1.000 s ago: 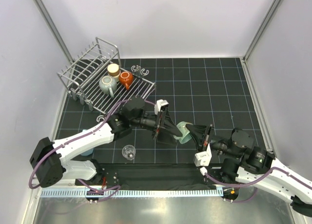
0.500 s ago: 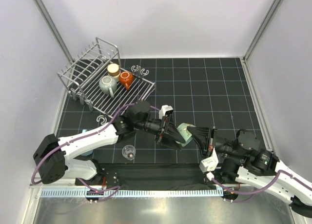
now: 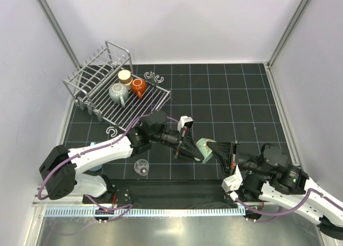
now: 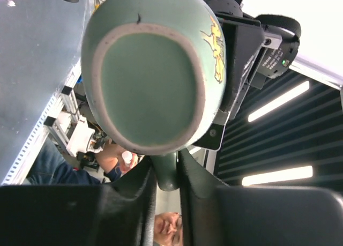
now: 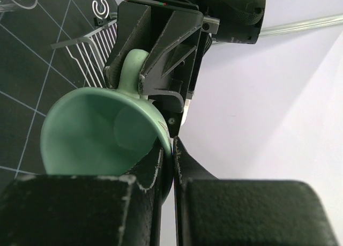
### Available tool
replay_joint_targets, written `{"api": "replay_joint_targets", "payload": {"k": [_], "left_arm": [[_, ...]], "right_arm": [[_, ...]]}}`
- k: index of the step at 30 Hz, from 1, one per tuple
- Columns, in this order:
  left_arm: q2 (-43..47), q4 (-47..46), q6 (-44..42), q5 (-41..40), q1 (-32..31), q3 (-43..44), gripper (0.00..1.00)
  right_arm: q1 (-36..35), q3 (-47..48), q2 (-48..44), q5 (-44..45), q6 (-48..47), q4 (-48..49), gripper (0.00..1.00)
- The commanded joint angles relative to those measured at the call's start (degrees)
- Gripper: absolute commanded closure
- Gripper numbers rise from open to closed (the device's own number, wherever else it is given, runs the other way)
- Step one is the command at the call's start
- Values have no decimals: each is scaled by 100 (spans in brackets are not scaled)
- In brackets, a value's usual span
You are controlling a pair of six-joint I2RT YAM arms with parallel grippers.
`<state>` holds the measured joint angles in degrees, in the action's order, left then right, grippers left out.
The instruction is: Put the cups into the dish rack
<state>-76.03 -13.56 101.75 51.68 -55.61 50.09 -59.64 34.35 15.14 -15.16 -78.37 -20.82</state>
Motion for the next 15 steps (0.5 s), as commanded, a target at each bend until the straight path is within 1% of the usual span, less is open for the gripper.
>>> {"api": "replay_joint_targets", "payload": {"k": [1,2,3,7,10,11,12,13,14,15], "left_arm": [[-87,-445,64,105,-11,54,85],[-114,-541,90,123,-11,54,90],[-131,-586,99,140,-11,45,100],[-96,-621,3,9,-11,36,100],[-17,-306,-348,-123,-2,133,100],[9,-183,-471,-149,-2,168,100],[35,157,-786,-184,-2,281,100],[62,326,-945,-219,-2,335,100],[97,467,-1095,-324,15,405,100],[167,895,-1479,-386,33,527,100]], "right_arm": [[-30,54,-160,-233,32,421,96],[-30,54,-160,-242,41,395,96],[-30,72,-160,-259,58,386,96],[-30,72,-125,-277,146,385,96],[-30,20,-107,-163,208,447,96],[-22,-16,-116,-111,217,482,95],[-30,-59,-107,-6,269,491,91],[-22,-69,-90,65,296,491,85],[-30,-86,-90,118,339,500,71],[-30,-121,-64,258,435,517,65]]}}
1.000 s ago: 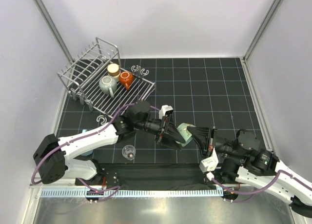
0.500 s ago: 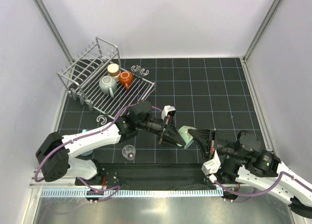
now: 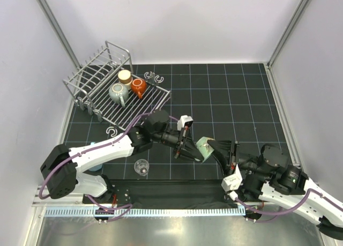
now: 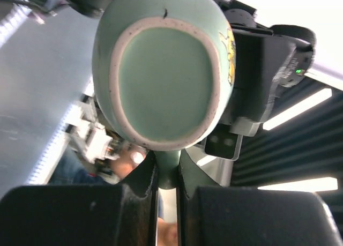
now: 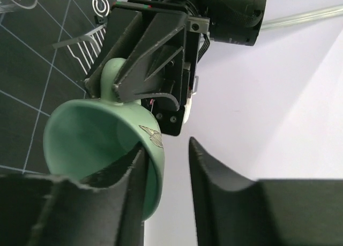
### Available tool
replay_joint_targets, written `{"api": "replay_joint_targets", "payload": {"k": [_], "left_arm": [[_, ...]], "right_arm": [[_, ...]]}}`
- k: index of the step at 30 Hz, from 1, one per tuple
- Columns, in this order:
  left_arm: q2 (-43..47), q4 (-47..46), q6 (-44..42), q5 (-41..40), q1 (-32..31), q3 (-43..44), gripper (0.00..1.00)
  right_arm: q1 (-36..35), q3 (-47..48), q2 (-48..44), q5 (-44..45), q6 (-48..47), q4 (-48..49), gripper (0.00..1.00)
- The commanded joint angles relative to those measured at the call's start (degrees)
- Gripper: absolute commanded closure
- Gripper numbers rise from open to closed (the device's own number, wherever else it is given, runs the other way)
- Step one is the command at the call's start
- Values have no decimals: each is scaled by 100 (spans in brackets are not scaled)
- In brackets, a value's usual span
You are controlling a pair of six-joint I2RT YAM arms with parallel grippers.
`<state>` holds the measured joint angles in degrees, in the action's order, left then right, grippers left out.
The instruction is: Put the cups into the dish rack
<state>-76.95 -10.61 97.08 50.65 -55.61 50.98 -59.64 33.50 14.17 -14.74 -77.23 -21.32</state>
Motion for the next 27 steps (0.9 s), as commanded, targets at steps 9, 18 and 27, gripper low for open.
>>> {"api": "replay_joint_targets", "payload": {"k": [9,18,27], "left_arm": [[707,2807,-3175,-1388,437,1203,100],[874,4751,-5777,-4113,903,1906,100],[839,3876,-7228,-7770,973,1450,100]], "right_arm": [[-30,227,296,981,1244,243,0],[-30,692,332,2299,3940,232,0],[-30,1686,1269,4314,8280,-318,0]]}}
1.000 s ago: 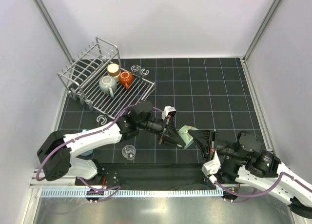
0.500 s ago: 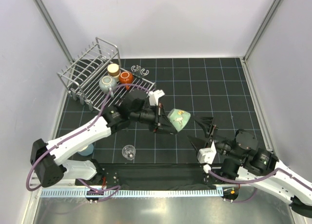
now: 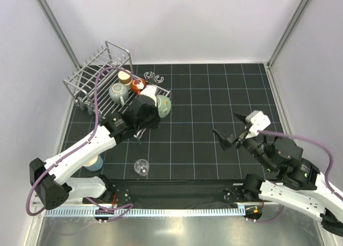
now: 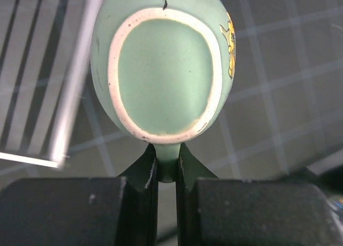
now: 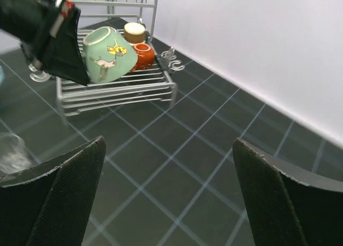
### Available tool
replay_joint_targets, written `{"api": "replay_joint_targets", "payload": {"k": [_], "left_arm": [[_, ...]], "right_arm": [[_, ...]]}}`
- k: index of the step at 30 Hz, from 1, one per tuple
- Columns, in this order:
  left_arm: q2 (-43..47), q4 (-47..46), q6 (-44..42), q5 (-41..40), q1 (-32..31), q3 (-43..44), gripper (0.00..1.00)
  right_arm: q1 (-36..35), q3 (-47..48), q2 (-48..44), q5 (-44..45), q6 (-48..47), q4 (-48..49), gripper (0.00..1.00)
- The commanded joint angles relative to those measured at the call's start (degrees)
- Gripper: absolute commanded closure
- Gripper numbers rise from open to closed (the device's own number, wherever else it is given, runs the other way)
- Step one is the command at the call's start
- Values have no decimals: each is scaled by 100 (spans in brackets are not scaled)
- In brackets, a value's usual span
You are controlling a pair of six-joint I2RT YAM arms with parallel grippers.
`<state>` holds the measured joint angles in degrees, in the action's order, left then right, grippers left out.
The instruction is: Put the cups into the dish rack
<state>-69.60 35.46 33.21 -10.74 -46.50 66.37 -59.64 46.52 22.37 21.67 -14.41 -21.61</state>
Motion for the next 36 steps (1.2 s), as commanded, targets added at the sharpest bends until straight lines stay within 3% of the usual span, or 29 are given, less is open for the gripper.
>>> {"api": "replay_joint_targets", "payload": {"k": [1,3,6,11,16,23,36], "left_arm": [[61,-864,-938,-1789,140,-124,100],[-158,-1049,-1053,-1870,325,-107,100],[-657,-1033,-975,-1274,940,86,100],[-1467,-989,-940,-1114,1494,543,100],[-2178,-927,-816,-1140,1741,877,100],[-2952,-602,-685,-947,1767,1483,100],[-3753,-576,-605,-517,1917,1924,100]], "right_arm": [[-30,480,592,646,2256,-422,0],[-30,848,1056,575,3036,-966,0],[-30,1376,1549,444,3523,-1607,0],[-30,1509,1613,496,4323,-1882,0],[-30,1289,1472,127,4298,-1794,0],[-22,1508,1726,276,4588,-2549,0],[-22,1421,1920,197,4658,-2550,0]]}}
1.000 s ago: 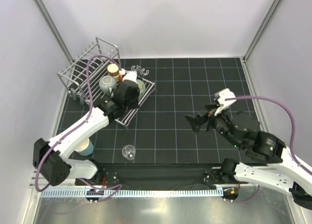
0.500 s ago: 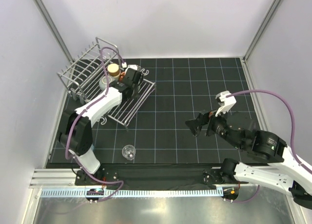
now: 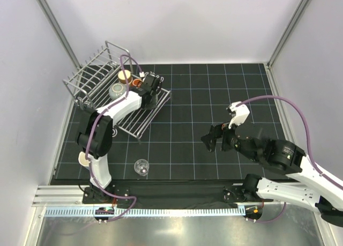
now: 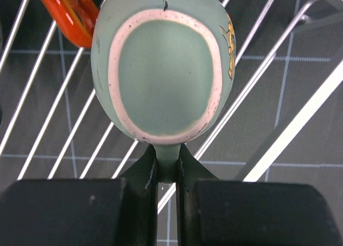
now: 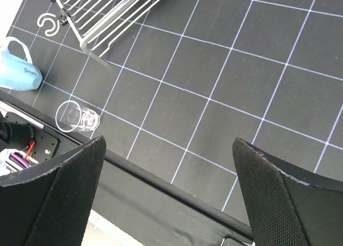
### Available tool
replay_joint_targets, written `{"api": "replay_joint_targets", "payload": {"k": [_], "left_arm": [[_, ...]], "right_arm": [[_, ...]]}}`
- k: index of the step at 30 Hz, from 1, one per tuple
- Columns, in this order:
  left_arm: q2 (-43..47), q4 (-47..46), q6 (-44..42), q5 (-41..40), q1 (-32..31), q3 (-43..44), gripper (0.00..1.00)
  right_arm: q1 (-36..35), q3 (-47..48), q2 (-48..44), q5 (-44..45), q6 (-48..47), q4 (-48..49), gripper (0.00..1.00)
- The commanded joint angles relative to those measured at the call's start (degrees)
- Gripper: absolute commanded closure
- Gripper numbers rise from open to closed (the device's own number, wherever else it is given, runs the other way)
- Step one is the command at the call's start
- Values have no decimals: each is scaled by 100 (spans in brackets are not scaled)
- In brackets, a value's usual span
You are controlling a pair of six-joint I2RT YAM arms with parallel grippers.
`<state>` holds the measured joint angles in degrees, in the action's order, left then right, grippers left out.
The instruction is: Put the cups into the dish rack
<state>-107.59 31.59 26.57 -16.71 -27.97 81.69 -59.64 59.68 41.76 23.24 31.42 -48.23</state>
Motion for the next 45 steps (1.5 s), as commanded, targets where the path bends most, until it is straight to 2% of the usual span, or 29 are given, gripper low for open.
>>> {"api": "replay_joint_targets", "payload": {"k": [1,14,15,16,18,19,21,22,25,28,37,41,45], "left_arm": [[-7,-189,59,89,63,435,100],[-561,31,156,423,195,813,99],[-587,48,182,406,204,831,97],[-596,101,191,405,213,831,86],[-570,119,191,423,221,822,78],[-570,145,191,423,221,805,70],[-509,145,200,423,230,787,62],[-482,154,208,423,230,752,53],[-386,198,244,423,221,726,43],[-158,233,261,519,221,682,40],[721,312,384,809,221,251,40],[1327,356,454,1055,221,-56,39],[2449,295,630,1248,230,-486,39]], "right_arm": [[-22,70,-10,31,84,129,0],[-22,44,333,-101,110,191,0],[-30,52,377,-144,101,208,0],[-22,52,394,-145,93,217,0],[-30,61,438,-197,84,252,0],[-30,70,473,-215,92,252,0],[-30,61,526,-241,84,287,0],[-30,70,596,-259,84,288,0],[-30,96,737,-233,136,226,0],[-30,123,851,-189,198,200,0],[-30,123,1449,-408,312,270,0],[-30,70,1730,-698,321,542,0],[-30,-9,2229,-1294,382,998,0]]}}
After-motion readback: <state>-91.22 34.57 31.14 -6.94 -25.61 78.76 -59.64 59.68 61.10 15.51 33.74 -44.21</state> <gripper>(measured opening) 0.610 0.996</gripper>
